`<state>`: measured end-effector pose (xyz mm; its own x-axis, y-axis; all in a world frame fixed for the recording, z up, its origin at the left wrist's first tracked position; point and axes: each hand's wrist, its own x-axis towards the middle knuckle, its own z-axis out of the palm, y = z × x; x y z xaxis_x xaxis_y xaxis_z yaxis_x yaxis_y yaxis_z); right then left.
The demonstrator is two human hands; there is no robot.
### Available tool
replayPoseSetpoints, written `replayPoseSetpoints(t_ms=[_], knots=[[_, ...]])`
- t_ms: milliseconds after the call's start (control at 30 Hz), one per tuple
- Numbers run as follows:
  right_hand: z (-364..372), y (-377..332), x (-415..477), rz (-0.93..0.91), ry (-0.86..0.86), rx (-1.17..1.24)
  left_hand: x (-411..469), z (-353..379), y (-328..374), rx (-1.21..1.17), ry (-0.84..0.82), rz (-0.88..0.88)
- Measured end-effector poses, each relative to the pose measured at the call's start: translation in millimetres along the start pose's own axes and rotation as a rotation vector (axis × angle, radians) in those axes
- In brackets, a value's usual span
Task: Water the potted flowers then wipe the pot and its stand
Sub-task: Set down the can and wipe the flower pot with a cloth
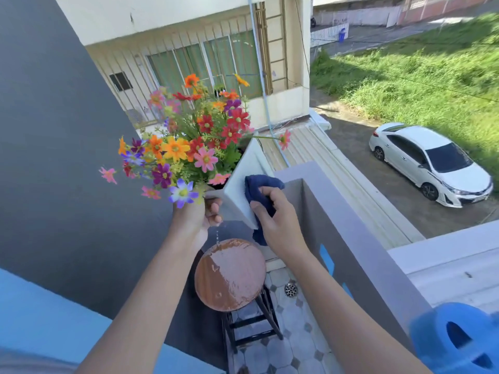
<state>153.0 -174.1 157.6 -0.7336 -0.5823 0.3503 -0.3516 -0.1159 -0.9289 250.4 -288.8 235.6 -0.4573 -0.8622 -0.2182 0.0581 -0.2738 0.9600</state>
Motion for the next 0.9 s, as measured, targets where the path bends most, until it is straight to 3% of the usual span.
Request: replayPoseSetpoints(t_ms=[233,500,600,733,900], knots=[[0,-27,0,-0.028,0.095,0.149,-2,3,0,0.065,-0.049,-0.059],[-34,-25,51,0.093,0.248,0.006,-6,-9,-5,0.194,-0.147,-0.125],[-44,-24,68,0.257,0.148,0.005,-1,-17,-7,0.193,-0.155,-0.12],[-57,-37,72,0.458,-0.036,0.269,11,-29,-12,0.278,-0.206,-0.105],[-61,-39,69,0.596,-0.127,0.458,26,-48,-5,0.285,-0.268,-0.001]])
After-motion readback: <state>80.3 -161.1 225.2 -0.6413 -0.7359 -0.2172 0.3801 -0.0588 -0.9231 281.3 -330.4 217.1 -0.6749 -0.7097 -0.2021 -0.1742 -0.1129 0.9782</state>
